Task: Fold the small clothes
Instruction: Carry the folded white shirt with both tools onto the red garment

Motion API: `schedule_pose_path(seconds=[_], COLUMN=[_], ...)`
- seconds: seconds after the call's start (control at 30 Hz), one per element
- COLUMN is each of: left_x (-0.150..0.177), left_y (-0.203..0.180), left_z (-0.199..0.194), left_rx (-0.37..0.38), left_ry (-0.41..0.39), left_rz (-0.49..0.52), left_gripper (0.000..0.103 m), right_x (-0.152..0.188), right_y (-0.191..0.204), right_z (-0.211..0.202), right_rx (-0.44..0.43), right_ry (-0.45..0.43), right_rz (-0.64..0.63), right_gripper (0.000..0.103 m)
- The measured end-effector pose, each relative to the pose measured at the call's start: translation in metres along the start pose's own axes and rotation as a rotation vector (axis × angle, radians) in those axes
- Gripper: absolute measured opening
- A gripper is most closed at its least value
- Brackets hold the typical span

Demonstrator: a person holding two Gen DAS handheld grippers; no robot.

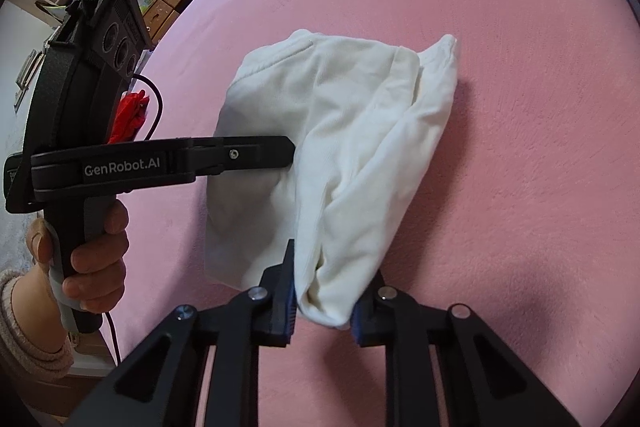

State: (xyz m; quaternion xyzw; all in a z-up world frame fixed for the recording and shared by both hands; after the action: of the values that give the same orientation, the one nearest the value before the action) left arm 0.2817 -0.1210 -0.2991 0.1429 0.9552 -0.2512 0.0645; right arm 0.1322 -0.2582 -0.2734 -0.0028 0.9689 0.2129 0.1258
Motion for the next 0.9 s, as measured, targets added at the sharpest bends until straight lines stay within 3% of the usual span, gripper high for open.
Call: schedule_pose_path(seconds=[0.2,0.43,0.67,0.9], left_x=[0.005,0.023,0.061,0.111], left_y=[-0.006,-0.007,0.013,0.08], left_z=[-0.025,-0.084,-0.178,-0.258], left_rx=[-0.006,-0.016,-0.075,-0.099], left_ry=[-0.02,-0.062,-0.141,-0.198], left_rz=[0.0,-0.031,-0.079,-0.123], left_gripper=[0.015,0.015,0.015,0.015], right_x=[0.003,0.005,0.006,0.011], right_y=[0.01,0.041,0.119,0.214], right_z=[-0.017,-0.049,-0.076,-0.066], right_rx=[-0.011,-0.032,-0.062,-0.09], right_ry=[-0.021,-0.038,-0.042,-0.017], right_rz=[-0.01,-0.057,-0.184,-0.309], right_gripper=[0.019,0.019,0.019,0.019])
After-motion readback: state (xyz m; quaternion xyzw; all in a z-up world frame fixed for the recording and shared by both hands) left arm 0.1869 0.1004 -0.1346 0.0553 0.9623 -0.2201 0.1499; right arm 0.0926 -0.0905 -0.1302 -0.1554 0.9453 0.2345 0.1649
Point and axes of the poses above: each gripper's, at about its wrist camera, not at the fingertips, and z roughly the way its jaws point, y to its left, x to its underside, the point moved 4 cm from there along z, roughly the way its jaws point, and after that the axes turned 1 degree about x, right-handed, at the moved point
